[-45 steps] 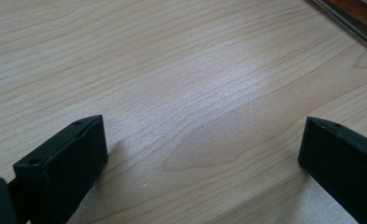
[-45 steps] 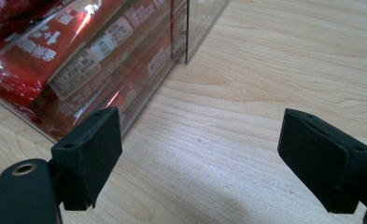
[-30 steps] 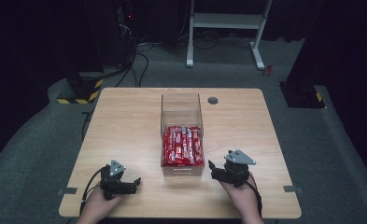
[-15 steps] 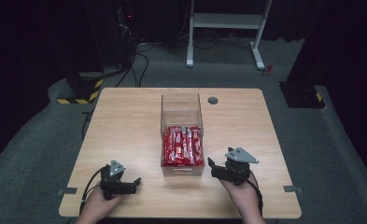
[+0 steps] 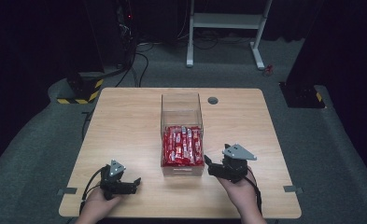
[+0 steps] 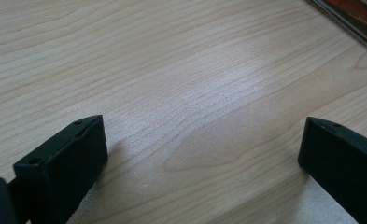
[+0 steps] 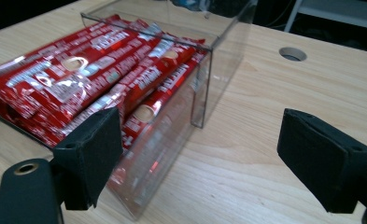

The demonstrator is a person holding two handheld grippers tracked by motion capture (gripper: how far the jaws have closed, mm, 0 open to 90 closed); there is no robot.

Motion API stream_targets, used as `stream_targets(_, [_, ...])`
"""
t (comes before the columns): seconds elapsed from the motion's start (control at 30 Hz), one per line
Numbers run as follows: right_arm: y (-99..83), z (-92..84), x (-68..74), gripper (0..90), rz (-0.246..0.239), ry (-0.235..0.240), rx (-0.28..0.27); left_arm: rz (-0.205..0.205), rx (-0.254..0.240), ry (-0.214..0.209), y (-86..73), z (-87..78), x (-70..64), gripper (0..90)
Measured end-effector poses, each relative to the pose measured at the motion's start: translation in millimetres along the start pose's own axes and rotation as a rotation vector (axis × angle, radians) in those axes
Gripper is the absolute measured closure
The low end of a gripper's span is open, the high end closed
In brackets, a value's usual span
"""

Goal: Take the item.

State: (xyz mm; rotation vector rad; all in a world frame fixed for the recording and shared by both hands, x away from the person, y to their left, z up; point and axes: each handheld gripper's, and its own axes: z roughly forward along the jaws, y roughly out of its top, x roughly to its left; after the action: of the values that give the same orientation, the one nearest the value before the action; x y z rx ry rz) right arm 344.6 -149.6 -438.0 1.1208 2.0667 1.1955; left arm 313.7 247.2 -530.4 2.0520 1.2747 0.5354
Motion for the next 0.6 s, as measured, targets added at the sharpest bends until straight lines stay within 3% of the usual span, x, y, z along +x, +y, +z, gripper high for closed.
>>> stream_targets(0.23, [5.8, 4.1, 7.1, 14.6, 0.008, 0.030, -0.003, 0.000, 0.000, 0.000, 0.0, 0.0, 0.0, 1.6])
stream_targets(0.6, [15.4, 13.8, 24.0, 17.7, -0.020, 0.091, 0.019, 0.001, 0.000, 0.000, 0.0, 0.0, 0.0, 1.6])
